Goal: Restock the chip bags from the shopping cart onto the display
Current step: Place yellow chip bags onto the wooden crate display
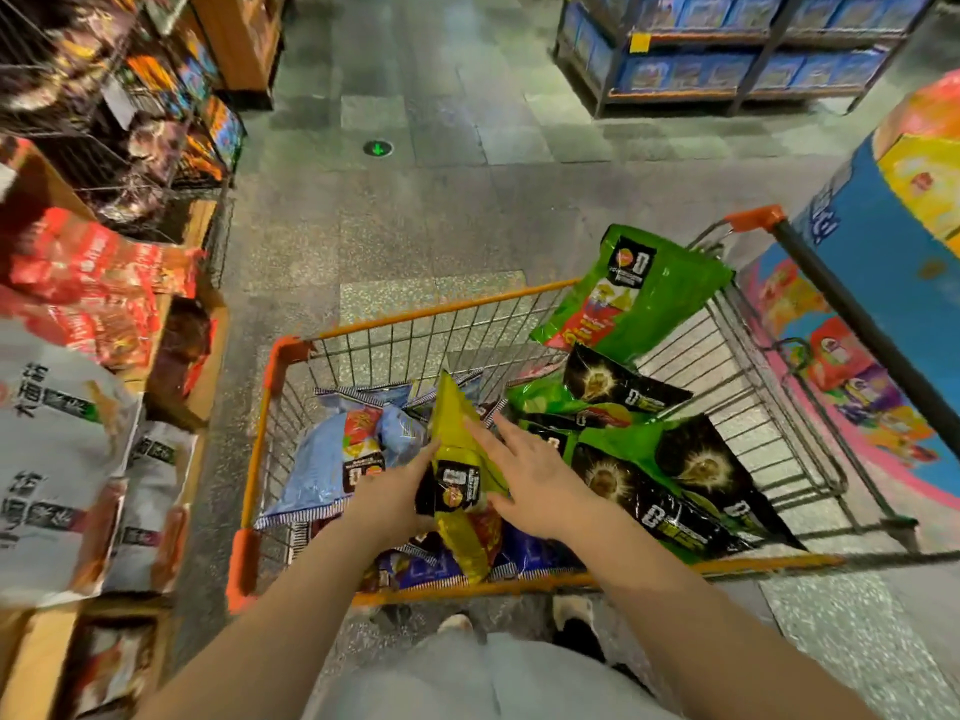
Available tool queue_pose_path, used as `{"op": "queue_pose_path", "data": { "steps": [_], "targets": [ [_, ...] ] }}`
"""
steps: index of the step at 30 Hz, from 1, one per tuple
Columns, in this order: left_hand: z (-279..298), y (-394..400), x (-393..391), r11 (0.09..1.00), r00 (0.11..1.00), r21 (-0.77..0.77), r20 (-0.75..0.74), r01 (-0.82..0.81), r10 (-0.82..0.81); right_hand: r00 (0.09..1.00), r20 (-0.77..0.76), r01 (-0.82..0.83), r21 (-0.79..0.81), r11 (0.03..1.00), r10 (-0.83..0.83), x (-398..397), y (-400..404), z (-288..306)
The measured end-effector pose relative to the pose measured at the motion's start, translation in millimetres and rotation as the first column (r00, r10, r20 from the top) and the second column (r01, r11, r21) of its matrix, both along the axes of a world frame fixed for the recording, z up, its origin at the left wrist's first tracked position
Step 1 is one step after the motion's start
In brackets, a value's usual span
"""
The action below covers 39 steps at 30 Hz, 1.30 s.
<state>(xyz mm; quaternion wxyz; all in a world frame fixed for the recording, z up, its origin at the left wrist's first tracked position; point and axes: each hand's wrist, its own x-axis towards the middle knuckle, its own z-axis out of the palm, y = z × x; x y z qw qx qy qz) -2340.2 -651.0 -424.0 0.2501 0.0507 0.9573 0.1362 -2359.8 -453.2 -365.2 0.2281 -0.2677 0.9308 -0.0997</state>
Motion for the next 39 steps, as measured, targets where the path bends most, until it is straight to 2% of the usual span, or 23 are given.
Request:
{"op": "queue_pose_path", "data": {
  "steps": [3, 6, 9, 12, 14, 15, 19, 23, 25, 27, 30, 34, 36, 39],
  "targets": [
    [2.8, 22.4, -3.8, 0.962, 0.995, 0.266, 0.097, -0.056, 0.031, 0.999, 0.035, -0.016, 0.006, 1.000, 0.016, -10.9, 7.2, -6.5],
    [4.3, 45.3, -9.4, 0.891, 0.989, 0.445, 0.148, -0.094, 0.030, 0.999, 0.042, 0.029, -0.008, 1.000, -0.029, -24.0, 19.7, -10.1],
    [-1.1, 61.6, -11.7, 0.735, 0.965, 0.641, 0.251, -0.220, 0.069, 0.992, 0.071, 0.108, -0.047, 0.993, -0.104, -28.1, 30.6, -14.7],
    [-8.2, 64.7, -14.2, 0.567, 0.911, 0.724, 0.390, -0.393, 0.133, 0.993, 0.010, 0.119, 0.003, 0.993, -0.119, -19.7, 34.2, -27.8],
    [-15.5, 58.5, -17.9, 0.518, 0.896, 0.735, 0.402, -0.438, 0.187, 0.991, -0.016, 0.136, 0.000, 0.991, -0.136, -11.3, 30.1, -38.4],
    [-18.4, 54.9, -20.1, 0.543, 0.903, 0.726, 0.389, -0.422, 0.181, 0.987, 0.003, 0.161, -0.009, 0.987, -0.160, -6.8, 26.2, -41.3],
    [-19.7, 48.7, -22.8, 0.802, 0.950, 0.555, 0.310, -0.219, 0.045, 0.978, 0.064, 0.197, 0.007, 0.980, -0.197, 9.6, 15.6, -53.1],
    [-24.2, 44.6, -24.2, 0.874, 0.968, 0.462, 0.248, -0.151, 0.037, 0.973, 0.100, 0.206, 0.025, 0.978, -0.207, 12.0, 11.7, -55.4],
    [-27.4, 41.7, -27.0, 0.897, 0.973, 0.422, 0.226, -0.133, 0.038, 0.984, 0.028, 0.176, 0.052, 0.983, -0.178, 10.2, 8.1, -59.0],
    [-28.4, 41.0, -28.2, 0.905, 0.980, 0.410, 0.198, -0.116, 0.035, 0.975, -0.170, 0.149, 0.026, 0.989, -0.143, 9.3, 4.1, -64.0],
    [-33.0, 36.4, -27.6, 0.903, 0.991, 0.420, 0.124, -0.092, 0.043, 0.956, -0.282, 0.091, 0.009, 0.996, -0.084, 8.3, 3.7, -73.9],
    [-41.9, 13.7, -29.9, 0.910, 0.996, 0.405, 0.041, -0.086, 0.075, 0.919, -0.371, 0.052, -0.223, 0.973, -0.134, 0.3, 8.5, -54.2],
    [-42.0, 2.6, -34.9, 0.871, 0.990, 0.471, 0.058, -0.142, 0.130, 0.903, -0.392, 0.021, -0.365, 0.931, -0.174, -7.4, 8.5, -36.8],
    [-35.6, -9.7, -36.6, 0.745, 0.978, 0.634, 0.100, -0.205, 0.184, 0.916, -0.358, -0.034, -0.520, 0.853, -0.182, -15.4, 4.3, -3.0]
  ]
}}
